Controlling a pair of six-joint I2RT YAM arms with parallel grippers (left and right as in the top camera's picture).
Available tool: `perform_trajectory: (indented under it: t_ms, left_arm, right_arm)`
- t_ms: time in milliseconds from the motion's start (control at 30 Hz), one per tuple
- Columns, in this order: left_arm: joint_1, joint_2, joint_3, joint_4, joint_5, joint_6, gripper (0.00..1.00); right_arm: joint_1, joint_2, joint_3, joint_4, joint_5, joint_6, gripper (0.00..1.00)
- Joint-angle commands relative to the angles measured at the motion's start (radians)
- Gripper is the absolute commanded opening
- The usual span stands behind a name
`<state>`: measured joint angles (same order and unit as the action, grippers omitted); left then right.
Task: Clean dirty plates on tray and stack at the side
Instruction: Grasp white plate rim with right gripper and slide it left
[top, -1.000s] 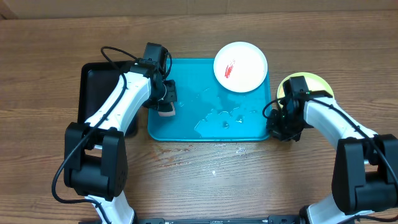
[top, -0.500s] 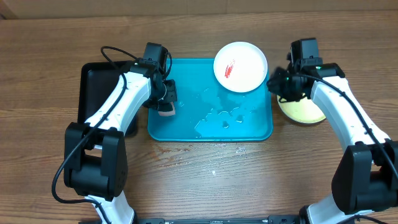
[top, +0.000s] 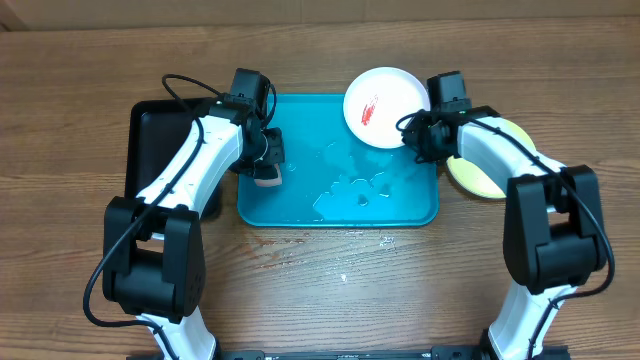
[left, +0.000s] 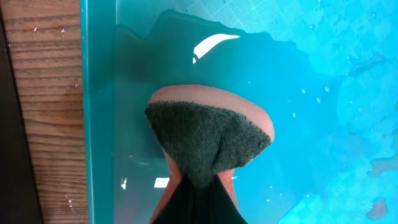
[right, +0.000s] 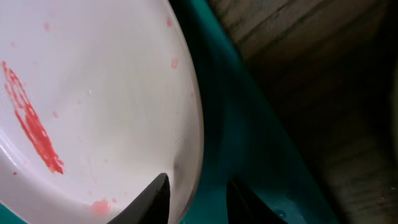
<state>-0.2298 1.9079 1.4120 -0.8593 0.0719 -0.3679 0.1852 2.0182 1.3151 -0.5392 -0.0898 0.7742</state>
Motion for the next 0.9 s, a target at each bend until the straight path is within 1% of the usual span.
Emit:
perform_trajectory:
  t_ms: [0, 67, 167, 233, 300, 467, 600, 733, 767, 867]
  left_arm:
    - [-0.006, 0.002, -0.003, 0.004, 0.007, -0.014, 0.04]
    - [-0.006, 0.002, -0.003, 0.004, 0.006, -0.014, 0.04]
    - [-0.006, 0.002, -0.003, 0.005, 0.003, -0.014, 0.04]
    - [-0.006, 0.002, -0.003, 0.007, 0.004, -0.014, 0.04]
    - [-0.006, 0.002, -0.003, 0.008, 0.004, -0.014, 0.04]
    - [-0.006, 0.002, -0.003, 0.008, 0.004, -0.014, 0.04]
    - [-0.006, 0.002, -0.003, 0.008, 0.004, -0.014, 0.04]
    - [-0.006, 0.002, -0.003, 0.01, 0.004, -0.014, 0.04]
    - [-0.006, 0.002, -0.003, 0.01, 0.004, -0.014, 0.04]
    - [-0.006, 0.002, -0.003, 0.008, 0.004, -0.014, 0.04]
  right_arm:
    - [0.008, 0.02, 0.014, 0.003, 0.012, 0.018, 0.32]
    - [0.014, 0.021, 0.014, -0.013, -0.016, 0.003, 0.31]
    - [0.027, 0.02, 0.014, -0.051, -0.142, -0.047, 0.29]
    - [0.042, 0.02, 0.014, -0.107, -0.23, -0.053, 0.27]
    - [0.071, 0.02, 0.014, -0.18, -0.275, -0.109, 0.25]
    - [0.142, 0.02, 0.014, -0.318, -0.274, -0.169, 0.24]
    - [0.188, 0.02, 0.014, -0.357, -0.264, -0.182, 0.23]
    - [0.202, 0.019, 0.036, -0.377, -0.268, -0.249, 0.24]
    - [0.201, 0.019, 0.051, -0.394, -0.262, -0.271, 0.24]
    - [0.188, 0.019, 0.114, -0.468, -0.206, -0.363, 0.32]
